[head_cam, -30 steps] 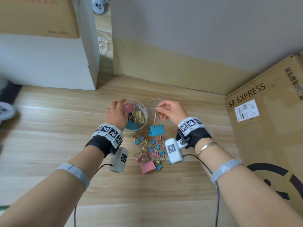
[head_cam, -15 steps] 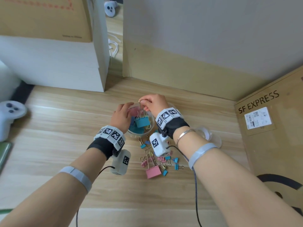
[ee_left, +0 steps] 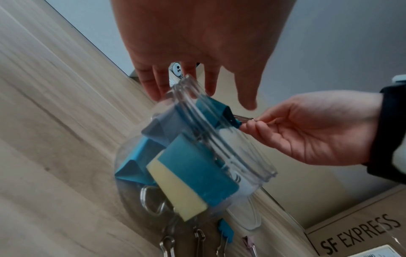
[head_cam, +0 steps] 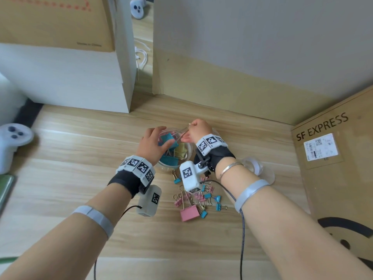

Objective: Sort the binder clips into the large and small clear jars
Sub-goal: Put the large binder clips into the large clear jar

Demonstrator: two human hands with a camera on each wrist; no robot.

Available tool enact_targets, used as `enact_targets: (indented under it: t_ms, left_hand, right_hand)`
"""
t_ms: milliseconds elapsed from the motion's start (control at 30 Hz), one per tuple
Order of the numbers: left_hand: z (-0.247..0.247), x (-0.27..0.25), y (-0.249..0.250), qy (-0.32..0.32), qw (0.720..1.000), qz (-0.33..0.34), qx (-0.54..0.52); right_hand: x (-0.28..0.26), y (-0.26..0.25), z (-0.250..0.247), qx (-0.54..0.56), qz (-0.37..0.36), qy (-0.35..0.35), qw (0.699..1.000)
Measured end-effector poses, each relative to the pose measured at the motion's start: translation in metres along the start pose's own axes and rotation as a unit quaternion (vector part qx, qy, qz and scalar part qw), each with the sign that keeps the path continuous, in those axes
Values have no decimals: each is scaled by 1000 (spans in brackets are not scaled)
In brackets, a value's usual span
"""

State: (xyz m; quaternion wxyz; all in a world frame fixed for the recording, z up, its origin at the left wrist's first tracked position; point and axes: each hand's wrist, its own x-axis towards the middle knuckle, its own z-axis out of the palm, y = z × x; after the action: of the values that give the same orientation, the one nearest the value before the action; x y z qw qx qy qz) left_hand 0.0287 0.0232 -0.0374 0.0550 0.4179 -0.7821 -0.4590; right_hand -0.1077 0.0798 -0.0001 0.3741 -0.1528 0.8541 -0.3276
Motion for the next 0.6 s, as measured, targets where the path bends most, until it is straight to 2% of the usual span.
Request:
enact_targets:
  t_ms: [100, 167, 233, 300, 333, 400, 467, 533, 600]
  left_hand:
    - [1, -1, -1, -5, 1000, -5, 27]
    - [2, 0, -2, -1, 999, -2, 38]
    - [2, 1, -2, 3, 999, 0, 43]
    - [2, 1, -2, 3, 999, 1, 43]
    - [2, 1, -3, 1, 999, 3, 40]
    - [1, -1, -4, -14, 999, 7, 33]
    - [0, -3, -3, -32, 999, 5, 31]
    - [0, -5, -2, -32, 999, 5, 42]
    - [0, -6, 0, -23, 998, 7, 61]
  right_hand:
    - [-9, -2, -6, 78, 62, -42, 994]
    - [-14, 1, -9, 178, 105, -61, 976]
    - [-24, 0, -10, 200, 127, -66, 969]
    - [-31, 5, -9, 41, 81, -64, 994]
    - [-33, 8, -10, -55, 38, -61, 996]
    - [-32, 14, -10, -197, -22, -74, 977]
    - [-33, 13, -12, -307, -44, -114, 944]
    - [-33, 15, -10, -341, -61, -129, 929]
    - [-32, 20, -8, -316, -92, -114, 937]
